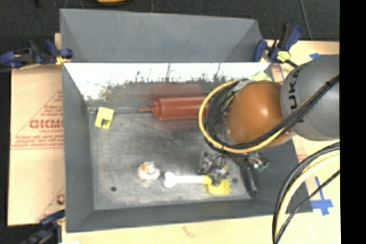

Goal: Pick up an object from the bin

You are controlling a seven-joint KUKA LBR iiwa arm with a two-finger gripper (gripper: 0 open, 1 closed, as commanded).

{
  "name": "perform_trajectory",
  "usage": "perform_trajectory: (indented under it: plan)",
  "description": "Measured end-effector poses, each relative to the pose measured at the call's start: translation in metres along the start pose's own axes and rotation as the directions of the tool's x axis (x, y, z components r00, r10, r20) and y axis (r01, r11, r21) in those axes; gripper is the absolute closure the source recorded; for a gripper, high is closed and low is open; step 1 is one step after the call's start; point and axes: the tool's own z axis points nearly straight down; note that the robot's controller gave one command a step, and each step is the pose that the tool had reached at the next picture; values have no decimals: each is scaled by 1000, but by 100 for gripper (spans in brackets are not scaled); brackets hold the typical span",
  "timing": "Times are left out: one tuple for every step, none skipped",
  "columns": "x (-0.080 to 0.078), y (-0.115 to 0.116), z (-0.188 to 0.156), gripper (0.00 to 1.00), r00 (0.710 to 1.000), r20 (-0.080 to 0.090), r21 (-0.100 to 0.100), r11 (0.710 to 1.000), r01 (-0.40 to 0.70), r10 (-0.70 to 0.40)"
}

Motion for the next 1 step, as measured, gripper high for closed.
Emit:
perform_trajectory:
  plan:
    - [4,-9,-141,100,992,-6,-5,992,128,-128]
